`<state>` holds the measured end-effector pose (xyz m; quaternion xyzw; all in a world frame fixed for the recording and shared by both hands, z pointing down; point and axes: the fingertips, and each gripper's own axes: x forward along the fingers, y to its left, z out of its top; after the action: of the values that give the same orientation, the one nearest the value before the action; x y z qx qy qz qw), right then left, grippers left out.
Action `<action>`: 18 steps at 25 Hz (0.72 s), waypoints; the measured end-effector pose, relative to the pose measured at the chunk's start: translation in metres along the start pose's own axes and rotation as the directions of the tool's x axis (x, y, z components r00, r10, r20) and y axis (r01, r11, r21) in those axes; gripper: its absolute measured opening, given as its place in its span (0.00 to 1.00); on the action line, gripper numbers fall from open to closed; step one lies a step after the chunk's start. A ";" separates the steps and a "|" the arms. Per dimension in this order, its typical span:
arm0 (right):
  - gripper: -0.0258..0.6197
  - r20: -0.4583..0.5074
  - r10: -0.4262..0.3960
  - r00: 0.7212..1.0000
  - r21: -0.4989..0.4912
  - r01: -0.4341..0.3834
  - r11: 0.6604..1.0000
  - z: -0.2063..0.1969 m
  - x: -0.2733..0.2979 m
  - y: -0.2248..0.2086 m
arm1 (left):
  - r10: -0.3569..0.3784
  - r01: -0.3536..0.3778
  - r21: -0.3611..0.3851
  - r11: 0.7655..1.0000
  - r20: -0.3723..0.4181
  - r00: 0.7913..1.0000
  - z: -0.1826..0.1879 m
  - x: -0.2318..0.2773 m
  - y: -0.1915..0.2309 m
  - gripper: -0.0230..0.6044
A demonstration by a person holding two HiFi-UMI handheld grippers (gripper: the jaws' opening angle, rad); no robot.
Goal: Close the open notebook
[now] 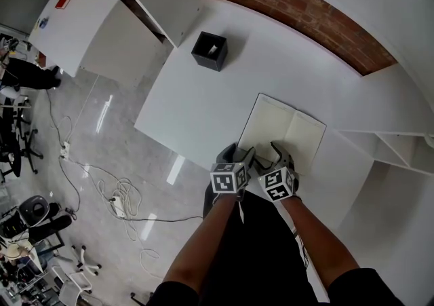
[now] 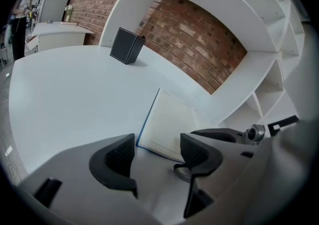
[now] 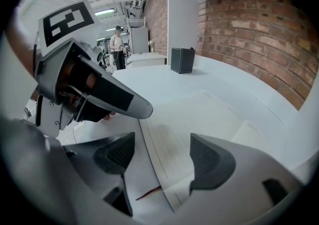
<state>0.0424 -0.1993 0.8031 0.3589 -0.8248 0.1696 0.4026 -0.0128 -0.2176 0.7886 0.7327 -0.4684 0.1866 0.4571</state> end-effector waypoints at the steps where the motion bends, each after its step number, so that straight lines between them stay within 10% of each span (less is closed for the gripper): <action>1: 0.55 0.000 0.002 1.000 0.004 -0.002 1.000 0.000 0.000 0.000 | 0.004 -0.004 0.001 1.000 0.002 1.000 0.001 0.001 0.000 0.46; 18: 0.56 0.003 -0.008 1.000 0.011 0.008 1.000 0.000 0.000 -0.001 | -0.120 0.116 -0.094 0.989 -0.035 0.992 0.002 0.002 -0.016 0.48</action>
<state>0.0428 -0.2001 0.8032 0.3648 -0.8230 0.1717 0.4002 0.0014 -0.2182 0.7807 0.7333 -0.4231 0.1523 0.5100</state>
